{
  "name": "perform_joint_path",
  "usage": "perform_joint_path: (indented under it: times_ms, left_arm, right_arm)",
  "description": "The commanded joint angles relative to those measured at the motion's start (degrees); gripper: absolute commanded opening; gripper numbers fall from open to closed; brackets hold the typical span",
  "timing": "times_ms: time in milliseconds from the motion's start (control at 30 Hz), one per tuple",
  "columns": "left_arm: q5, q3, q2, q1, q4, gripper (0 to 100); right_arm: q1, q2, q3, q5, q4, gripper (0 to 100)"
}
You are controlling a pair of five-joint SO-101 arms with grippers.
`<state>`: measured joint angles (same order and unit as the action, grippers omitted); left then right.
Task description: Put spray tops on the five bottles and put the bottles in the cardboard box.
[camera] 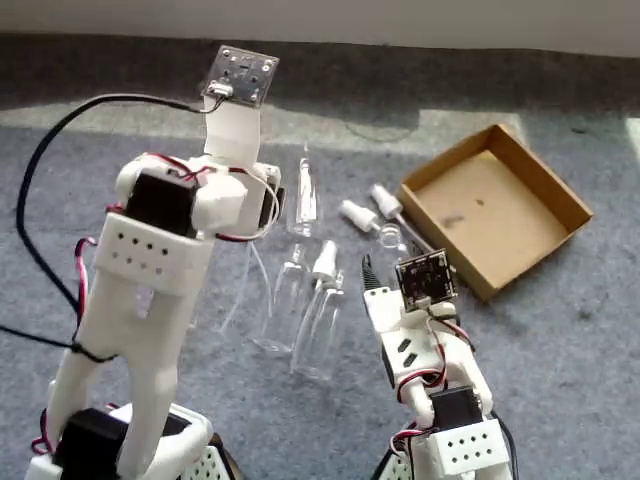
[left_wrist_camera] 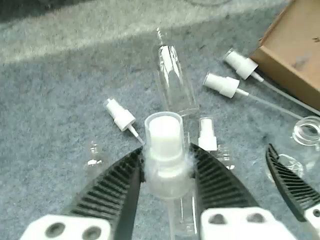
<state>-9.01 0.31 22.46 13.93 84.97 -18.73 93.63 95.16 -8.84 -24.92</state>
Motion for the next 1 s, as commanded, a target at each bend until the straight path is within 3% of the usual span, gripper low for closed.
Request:
perform_joint_path:
  times_ms: [0,367,600,767,967]
  left_arm:
    - [-0.62,-2.59,9.71,4.18,-4.92,4]
    - [-0.79,-2.59,15.52,8.75,-21.54,4]
    - [-0.79,-2.15,17.89,12.0,-25.32,4]
    - [-0.7,8.4,23.6,16.22,-25.58,3]
    - [-0.35,24.31,37.23,16.4,-42.9,1]
  right_arm:
    - [-3.56,0.92,-0.75,0.35,3.21,9.1]
    - [-15.25,0.92,-0.92,0.35,3.47,9.1]
    - [-15.69,0.92,-0.75,0.44,3.47,9.1]
    - [-15.52,0.92,-1.1,4.66,3.47,9.1]
    - [-15.52,0.92,-1.19,8.79,3.47,9.1]
